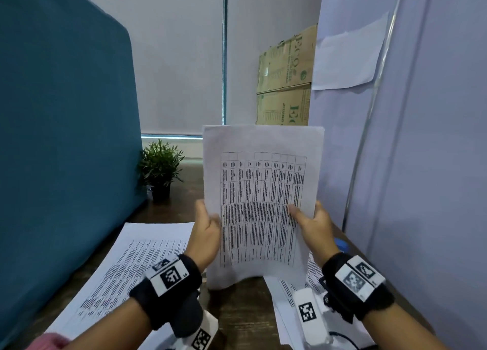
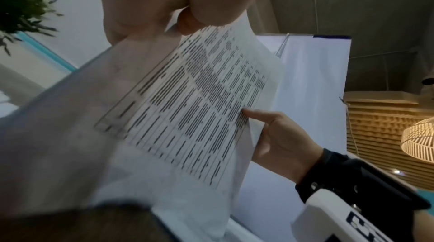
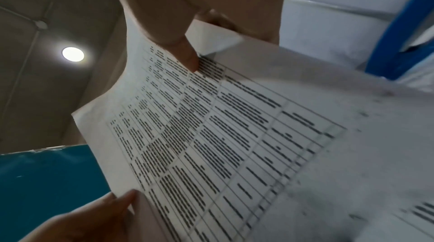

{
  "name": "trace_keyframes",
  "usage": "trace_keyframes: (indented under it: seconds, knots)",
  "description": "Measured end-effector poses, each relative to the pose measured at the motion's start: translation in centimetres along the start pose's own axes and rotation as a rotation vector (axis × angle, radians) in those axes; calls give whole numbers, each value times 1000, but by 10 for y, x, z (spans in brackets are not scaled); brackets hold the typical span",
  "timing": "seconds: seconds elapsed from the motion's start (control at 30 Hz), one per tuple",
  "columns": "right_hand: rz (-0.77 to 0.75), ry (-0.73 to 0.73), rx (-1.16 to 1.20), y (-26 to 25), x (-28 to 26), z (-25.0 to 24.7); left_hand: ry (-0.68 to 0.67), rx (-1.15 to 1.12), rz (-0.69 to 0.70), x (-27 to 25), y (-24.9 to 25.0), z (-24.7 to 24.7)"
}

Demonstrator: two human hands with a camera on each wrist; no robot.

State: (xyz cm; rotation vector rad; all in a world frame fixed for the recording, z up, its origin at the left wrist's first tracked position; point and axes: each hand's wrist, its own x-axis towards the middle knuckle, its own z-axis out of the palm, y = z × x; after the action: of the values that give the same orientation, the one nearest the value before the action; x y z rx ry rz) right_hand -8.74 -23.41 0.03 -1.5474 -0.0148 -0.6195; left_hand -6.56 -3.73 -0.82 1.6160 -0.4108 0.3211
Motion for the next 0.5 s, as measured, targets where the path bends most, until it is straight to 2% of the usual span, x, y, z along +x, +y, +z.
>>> trace_keyframes:
  seconds: [0.13, 0.27, 0.5]
  knots:
    - [67, -10, -57, 15, -5, -2, -9, 24, -48, -9, -16, 4]
    - [90, -20, -106, 16, -3, -3, -51, -30, -65, -4, -5, 3]
    - [79, -52, -129, 9, -3, -5, 28, -59, 62, 26, 30, -4]
